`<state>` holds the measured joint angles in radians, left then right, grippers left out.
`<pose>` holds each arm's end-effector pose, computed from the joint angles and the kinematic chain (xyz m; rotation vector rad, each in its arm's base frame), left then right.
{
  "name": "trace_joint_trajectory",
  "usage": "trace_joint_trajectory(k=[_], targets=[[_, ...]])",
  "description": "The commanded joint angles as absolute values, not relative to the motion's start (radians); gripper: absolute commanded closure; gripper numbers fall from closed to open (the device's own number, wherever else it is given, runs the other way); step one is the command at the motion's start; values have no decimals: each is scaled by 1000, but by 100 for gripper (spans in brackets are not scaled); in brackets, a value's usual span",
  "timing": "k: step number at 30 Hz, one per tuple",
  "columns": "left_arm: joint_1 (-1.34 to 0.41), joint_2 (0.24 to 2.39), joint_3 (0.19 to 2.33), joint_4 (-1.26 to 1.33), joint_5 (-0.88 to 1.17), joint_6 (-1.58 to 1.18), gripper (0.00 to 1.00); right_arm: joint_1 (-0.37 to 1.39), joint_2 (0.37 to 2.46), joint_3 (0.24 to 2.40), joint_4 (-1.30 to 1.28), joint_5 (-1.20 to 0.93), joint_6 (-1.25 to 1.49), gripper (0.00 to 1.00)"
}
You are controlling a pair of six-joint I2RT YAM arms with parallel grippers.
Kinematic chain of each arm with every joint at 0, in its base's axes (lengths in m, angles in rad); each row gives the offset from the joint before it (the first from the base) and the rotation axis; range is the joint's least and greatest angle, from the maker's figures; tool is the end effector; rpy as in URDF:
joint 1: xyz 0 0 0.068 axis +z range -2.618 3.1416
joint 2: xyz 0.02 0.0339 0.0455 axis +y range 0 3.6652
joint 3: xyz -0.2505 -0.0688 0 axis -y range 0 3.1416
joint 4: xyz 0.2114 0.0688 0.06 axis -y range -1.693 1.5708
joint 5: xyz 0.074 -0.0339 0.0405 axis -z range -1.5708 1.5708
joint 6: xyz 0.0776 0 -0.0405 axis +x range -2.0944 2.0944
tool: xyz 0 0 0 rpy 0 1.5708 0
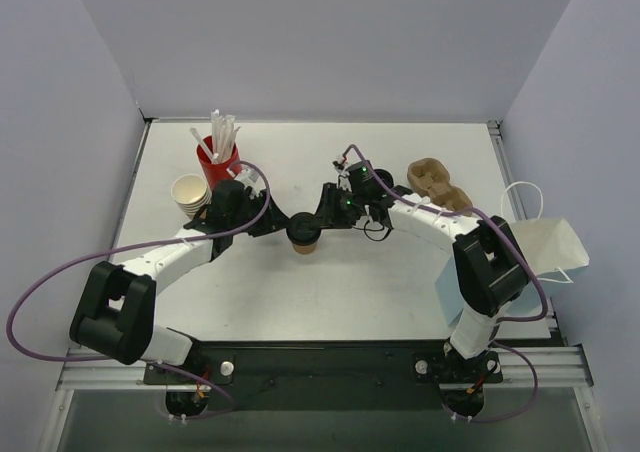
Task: Pack the takeout coffee
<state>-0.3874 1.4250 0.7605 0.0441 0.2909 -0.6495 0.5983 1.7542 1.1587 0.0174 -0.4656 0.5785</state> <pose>0.2765 -0.1369 0.1920 -0.1288 2.3048 -0.8798 0.3063 0.2509 0.2126 -0.3184 2.2994 1.1462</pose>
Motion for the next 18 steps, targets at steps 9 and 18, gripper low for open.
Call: trace_joint_trajectory(k=[9, 18], targets=[[-396, 1470, 704, -107, 61, -607, 51, 586, 1878, 1000, 35, -393, 627, 72], [-400, 1447, 729, -113, 93, -604, 51, 583, 1816, 1020, 66, -468, 702, 73]])
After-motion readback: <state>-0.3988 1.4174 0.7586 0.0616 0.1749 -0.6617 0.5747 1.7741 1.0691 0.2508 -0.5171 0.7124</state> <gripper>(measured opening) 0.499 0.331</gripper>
